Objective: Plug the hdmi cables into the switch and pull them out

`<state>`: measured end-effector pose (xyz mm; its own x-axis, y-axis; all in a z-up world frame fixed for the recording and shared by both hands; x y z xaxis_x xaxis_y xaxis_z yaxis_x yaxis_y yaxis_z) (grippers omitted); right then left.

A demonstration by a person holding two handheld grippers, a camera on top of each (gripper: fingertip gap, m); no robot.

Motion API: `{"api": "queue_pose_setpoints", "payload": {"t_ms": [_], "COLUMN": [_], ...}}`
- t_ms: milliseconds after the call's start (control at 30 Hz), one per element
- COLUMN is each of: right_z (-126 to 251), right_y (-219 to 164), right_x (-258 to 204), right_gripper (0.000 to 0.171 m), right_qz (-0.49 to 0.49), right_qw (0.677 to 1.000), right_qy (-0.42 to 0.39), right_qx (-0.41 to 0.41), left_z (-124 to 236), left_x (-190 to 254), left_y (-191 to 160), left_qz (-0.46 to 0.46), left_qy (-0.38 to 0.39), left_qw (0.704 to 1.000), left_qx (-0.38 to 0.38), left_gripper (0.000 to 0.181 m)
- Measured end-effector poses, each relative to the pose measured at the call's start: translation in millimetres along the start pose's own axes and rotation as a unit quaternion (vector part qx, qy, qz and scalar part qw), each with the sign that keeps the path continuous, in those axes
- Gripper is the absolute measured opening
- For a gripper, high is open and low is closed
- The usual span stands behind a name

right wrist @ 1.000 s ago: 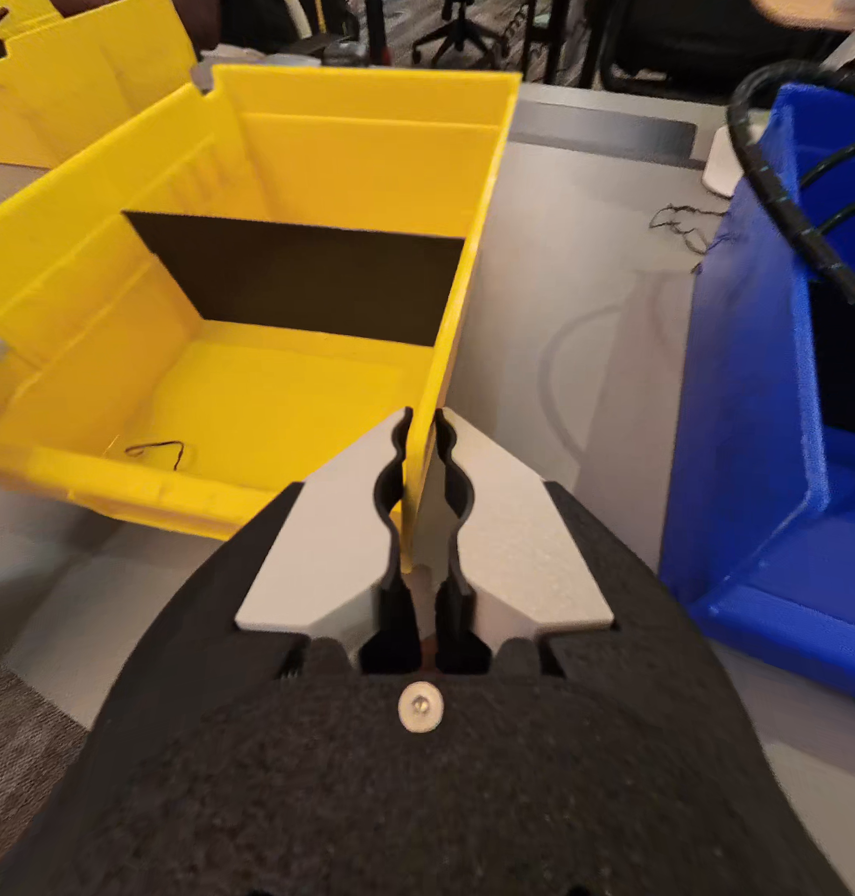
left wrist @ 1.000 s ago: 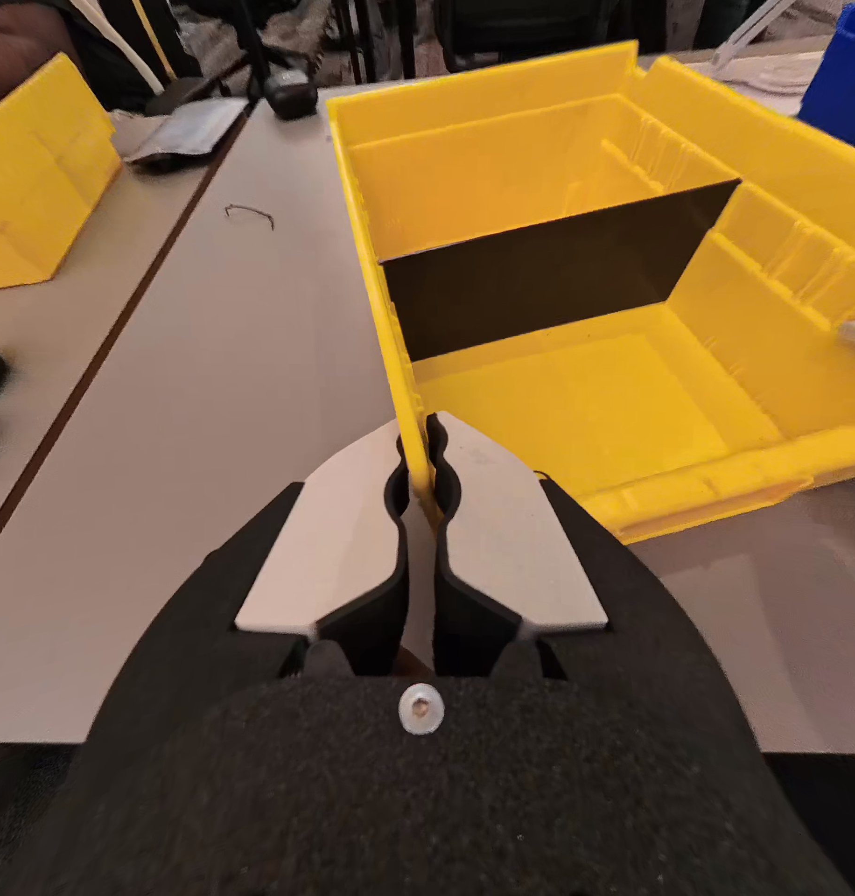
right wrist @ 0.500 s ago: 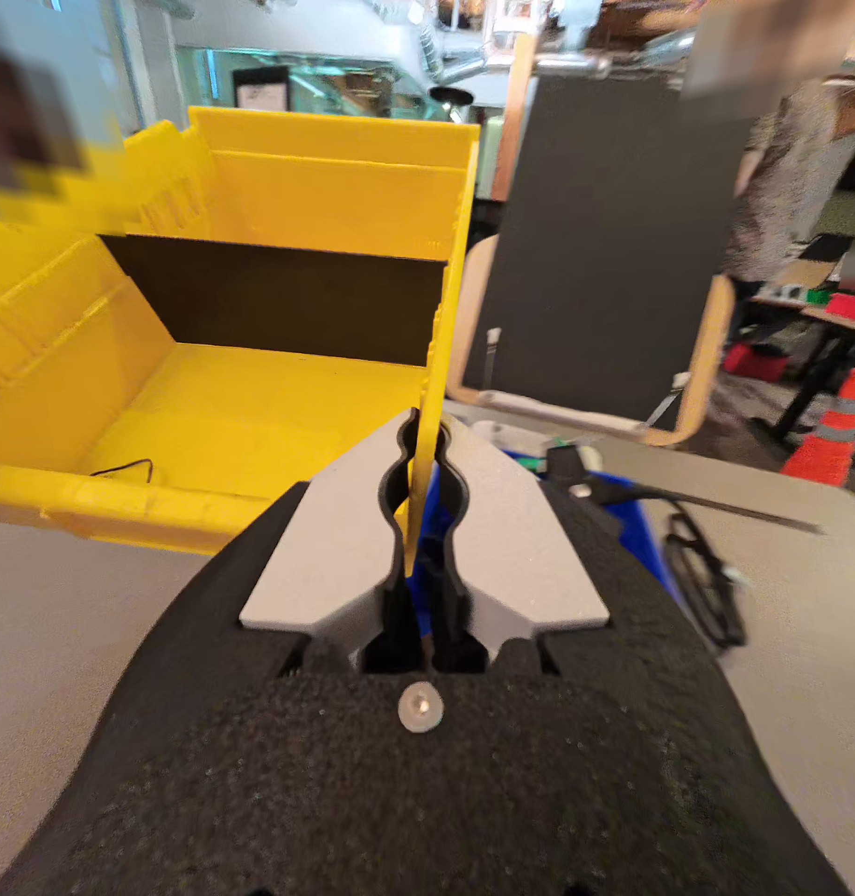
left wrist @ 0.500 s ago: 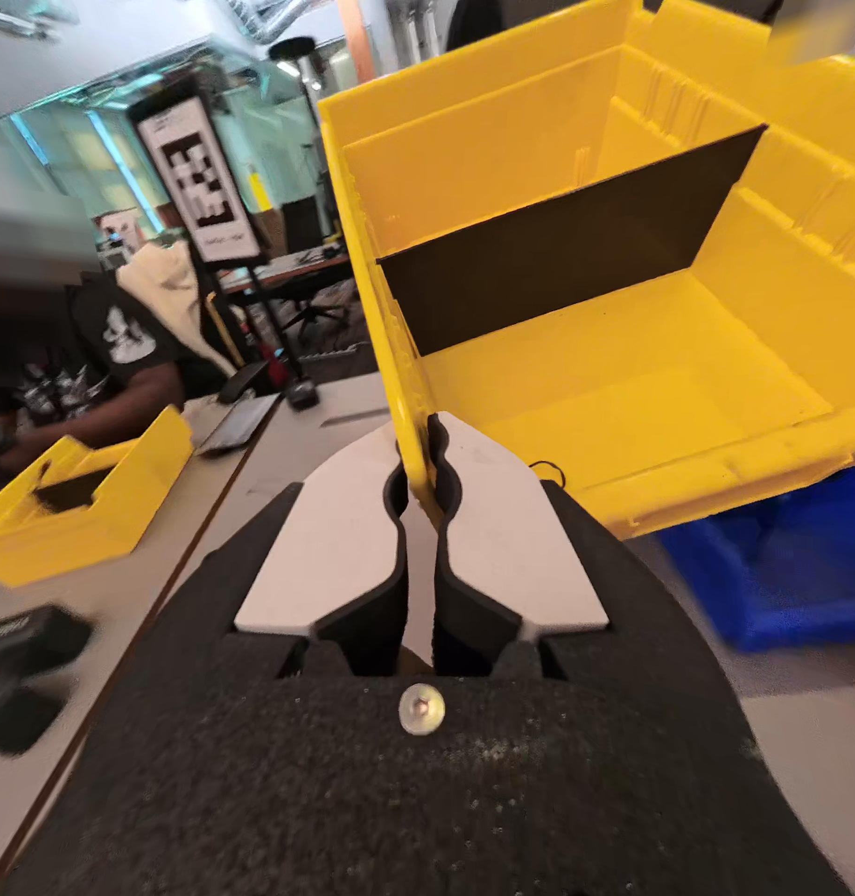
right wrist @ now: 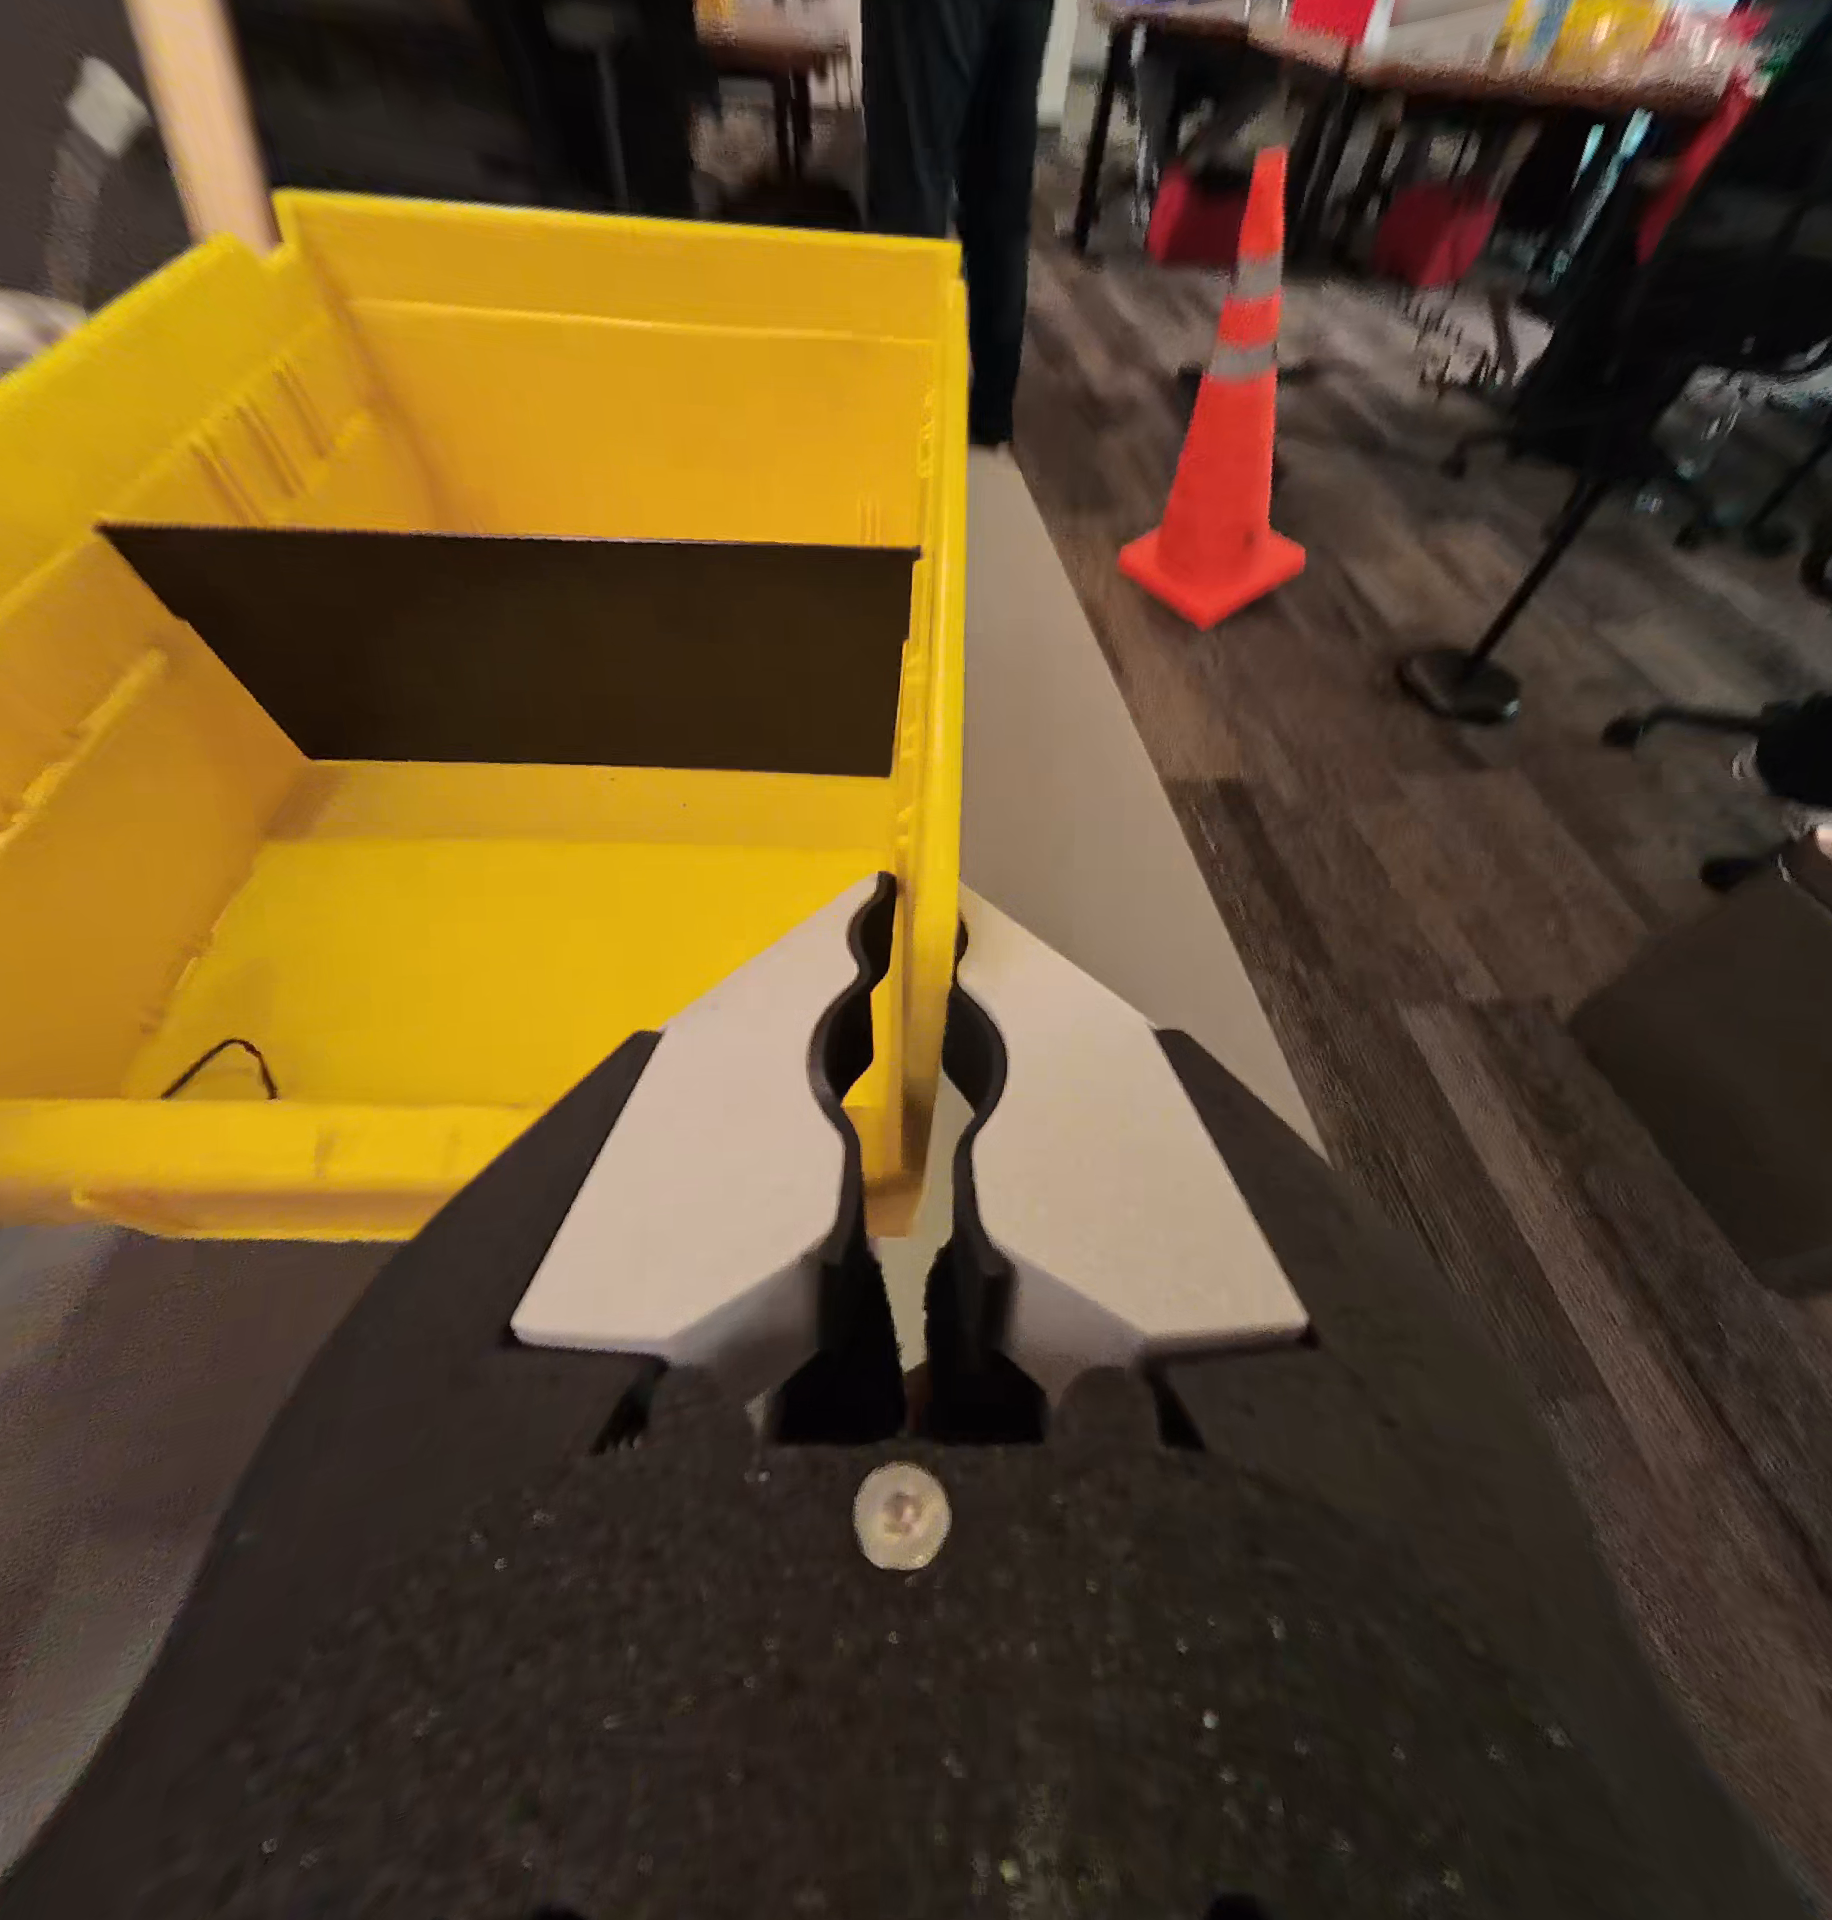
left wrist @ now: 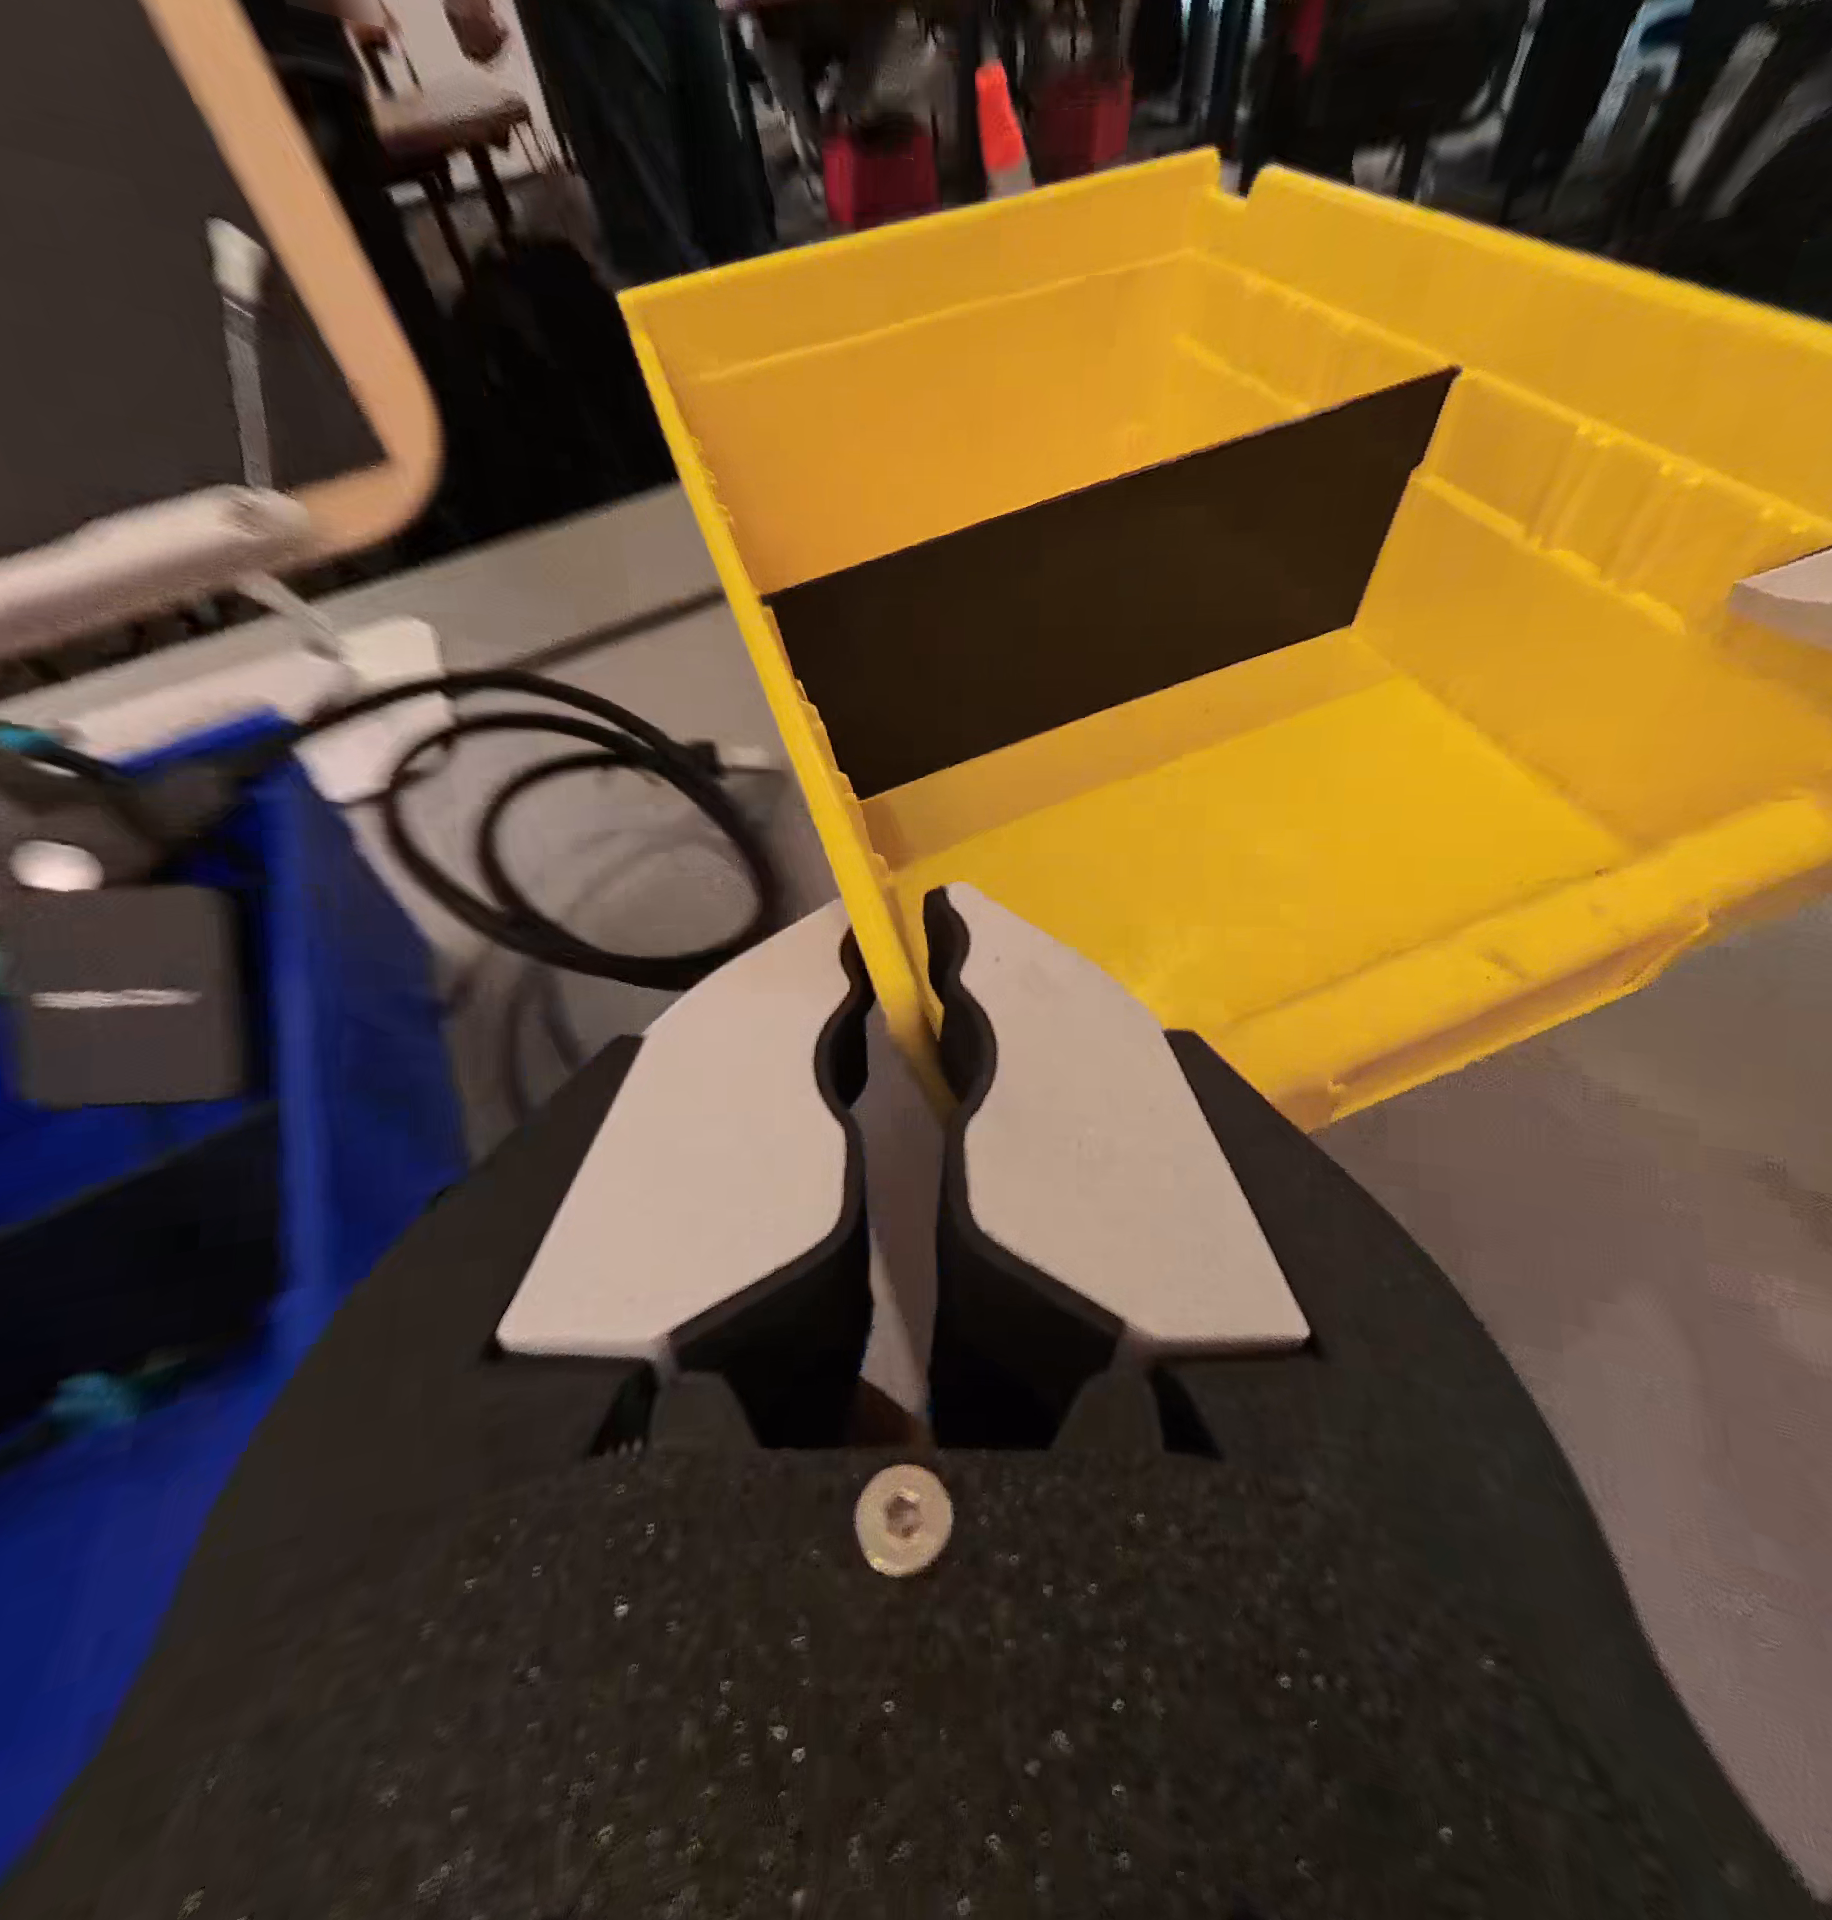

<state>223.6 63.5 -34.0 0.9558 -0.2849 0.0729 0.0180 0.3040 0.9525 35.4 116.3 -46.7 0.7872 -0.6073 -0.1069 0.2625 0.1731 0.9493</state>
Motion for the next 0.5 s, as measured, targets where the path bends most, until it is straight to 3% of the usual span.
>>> {"api": "queue_pose_setpoints", "payload": {"t_ms": [167,467,500], "right_z": [-31.0,-51.0,-49.3], "right_y": [-60.6,-73.5,-70.8], "right_x": [32.1,34.9,35.0], "right_gripper": [0.005,0.010,0.018], "right_qz": [-0.006,-0.029,-0.025], "right_qw": [0.998,0.997,0.998], "right_qy": [0.027,0.024,0.017], "right_qx": [-0.048,-0.064,-0.060], "left_z": [-29.1,-23.3,-15.1], "left_x": [29.4,39.1,37.2], "left_y": [-37.5,-48.7,-43.0], "left_qz": [0.021,0.016,0.023], "left_qy": [0.014,-0.048,-0.065], "left_qw": [0.999,0.998,0.997], "left_qx": [-0.031,-0.044,-0.036], "left_gripper": [0.009,0.027,0.030]}}
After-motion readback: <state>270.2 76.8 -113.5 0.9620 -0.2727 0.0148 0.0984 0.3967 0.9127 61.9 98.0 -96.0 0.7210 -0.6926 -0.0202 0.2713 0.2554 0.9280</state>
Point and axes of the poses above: each gripper's, where its closed fingertips meet, z back along the fingers, y out of its top, x = y × z across the jaws, the point moved 4 cm from there along z, back along the fingers, and after that the axes turned 3 degrees about x, right-handed, at the moved point
